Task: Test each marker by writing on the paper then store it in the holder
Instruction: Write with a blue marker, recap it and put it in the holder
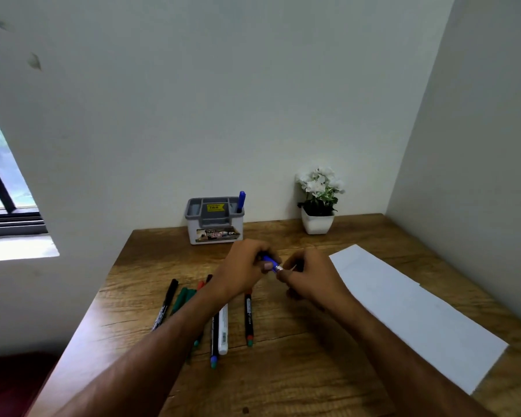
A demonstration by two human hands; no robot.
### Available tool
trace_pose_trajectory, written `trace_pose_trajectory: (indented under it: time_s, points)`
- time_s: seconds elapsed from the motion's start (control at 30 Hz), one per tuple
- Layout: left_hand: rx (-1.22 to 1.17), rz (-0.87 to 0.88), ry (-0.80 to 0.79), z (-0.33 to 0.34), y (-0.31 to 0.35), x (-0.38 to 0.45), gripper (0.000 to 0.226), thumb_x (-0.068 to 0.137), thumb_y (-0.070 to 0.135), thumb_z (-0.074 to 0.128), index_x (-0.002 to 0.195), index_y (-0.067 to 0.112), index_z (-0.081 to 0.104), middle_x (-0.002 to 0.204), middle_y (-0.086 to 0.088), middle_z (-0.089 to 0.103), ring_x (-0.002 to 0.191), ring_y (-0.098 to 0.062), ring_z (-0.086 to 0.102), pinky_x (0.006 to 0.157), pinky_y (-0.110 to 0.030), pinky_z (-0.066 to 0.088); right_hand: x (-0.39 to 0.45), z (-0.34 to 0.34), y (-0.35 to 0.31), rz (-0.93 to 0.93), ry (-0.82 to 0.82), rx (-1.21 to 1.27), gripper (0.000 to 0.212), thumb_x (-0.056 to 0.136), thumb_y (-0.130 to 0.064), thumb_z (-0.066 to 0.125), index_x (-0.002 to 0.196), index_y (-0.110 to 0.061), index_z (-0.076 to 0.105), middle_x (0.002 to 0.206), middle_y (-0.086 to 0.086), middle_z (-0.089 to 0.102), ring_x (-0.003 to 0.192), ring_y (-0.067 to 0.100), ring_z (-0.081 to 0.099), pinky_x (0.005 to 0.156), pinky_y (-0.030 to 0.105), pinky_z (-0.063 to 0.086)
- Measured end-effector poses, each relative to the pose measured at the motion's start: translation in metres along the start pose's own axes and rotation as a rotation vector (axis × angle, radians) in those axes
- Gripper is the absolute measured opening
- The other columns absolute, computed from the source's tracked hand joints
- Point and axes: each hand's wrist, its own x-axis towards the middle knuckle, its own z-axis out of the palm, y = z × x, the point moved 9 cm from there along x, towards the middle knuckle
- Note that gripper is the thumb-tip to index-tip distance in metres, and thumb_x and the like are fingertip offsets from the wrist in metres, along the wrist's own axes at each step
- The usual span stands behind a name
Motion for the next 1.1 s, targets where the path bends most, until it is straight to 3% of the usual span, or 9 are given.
trace_pose_trajectory:
  time_s: [0.1,0.23,0.3,0.43,0.53,0.63,0.87,0.93,1.1]
  points:
    - [-0.073,-0.008,0.025,0.001,0.005,0.01,0.017,0.085,0.005,0.069,0.093,0.018,0.073,0.086,0.008,0.071,0.078,-0.001,0.066,0.073,-0.015,0.053,0.0,-0.009,-0.004,-0.135,0.057,-0.044,0.021,0.096,-0.032,0.066,0.107,-0.017,0.075,0.088,-0.003,0.072,0.078,0.009,0.067,0.063,0.02,0.047]
    - [-0.119,-0.001,0.052,0.005,0.011,0.021,0.017,0.08,0.001,0.074,0.088,0.016,0.077,0.078,0.01,0.071,0.069,0.001,0.066,0.065,-0.013,0.052,0.001,-0.018,0.004,-0.168,0.096,-0.009,0.031,0.097,-0.032,0.064,0.073,-0.018,0.075,0.058,-0.002,0.064,0.055,0.006,0.057,0.055,0.022,0.039]
    - [-0.144,-0.027,0.115,0.001,0.011,0.024,0.019,0.078,-0.004,0.074,0.085,0.014,0.077,0.08,0.01,0.071,0.074,0.004,0.066,0.067,-0.013,0.053,0.003,-0.023,0.012,-0.153,0.125,-0.006,0.038,0.096,-0.034,0.066,0.068,-0.01,0.074,0.055,0.007,0.062,0.048,0.006,0.048,0.051,0.023,0.034]
    - [-0.191,-0.102,0.195,-0.008,-0.004,0.036,0.018,0.076,-0.003,0.076,0.088,0.011,0.076,0.085,0.005,0.073,0.079,0.003,0.067,0.073,-0.009,0.052,0.005,-0.038,0.03,-0.101,0.172,0.045,0.037,0.094,-0.033,0.069,0.074,-0.003,0.077,0.065,0.015,0.07,0.061,0.026,0.065,0.063,0.035,0.051]
    - [-0.126,-0.116,0.107,0.008,-0.008,0.044,0.019,0.074,0.003,0.08,0.09,0.013,0.077,0.086,0.005,0.073,0.08,0.002,0.066,0.071,-0.008,0.051,0.006,-0.05,0.04,-0.07,0.2,0.088,0.038,0.097,-0.034,0.065,0.077,-0.004,0.076,0.064,0.008,0.07,0.058,0.015,0.063,0.069,0.034,0.052]
    - [-0.092,-0.12,0.057,0.029,-0.01,0.049,0.019,0.071,0.009,0.084,0.088,0.014,0.077,0.087,0.003,0.074,0.082,-0.004,0.067,0.076,-0.022,0.056,0.008,-0.056,0.048,-0.03,0.213,0.153,0.03,0.1,-0.031,0.06,0.093,-0.007,0.078,0.069,-0.001,0.069,0.06,0.006,0.059,0.071,0.032,0.052]
    - [-0.025,-0.157,0.018,0.057,-0.019,0.052,0.016,0.071,0.011,0.085,0.085,0.013,0.078,0.087,0.002,0.074,0.079,-0.004,0.064,0.068,-0.013,0.049,0.004,-0.061,0.068,0.022,0.179,0.375,0.029,0.099,-0.019,0.063,0.127,-0.012,0.065,0.084,0.01,0.076,0.054,0.016,0.065,0.052,0.023,0.054]
    - [-0.009,-0.174,0.007,0.061,-0.021,0.052,0.016,0.073,0.01,0.083,0.088,0.012,0.077,0.09,0.001,0.074,0.076,0.0,0.062,0.062,-0.003,0.044,0.002,-0.06,0.072,0.029,0.147,0.476,0.03,0.098,-0.016,0.065,0.127,-0.014,0.062,0.084,0.013,0.077,0.055,0.021,0.067,0.051,0.028,0.056]
    - [0.033,-0.202,0.105,0.051,-0.017,0.049,0.023,0.081,0.01,0.076,0.103,0.012,0.074,0.103,-0.001,0.072,0.084,-0.002,0.06,0.063,-0.002,0.04,-0.005,-0.068,0.067,-0.006,0.11,0.763,0.017,0.102,-0.009,0.055,0.113,-0.008,0.068,0.089,0.022,0.075,0.062,0.027,0.069,0.058,0.037,0.062]
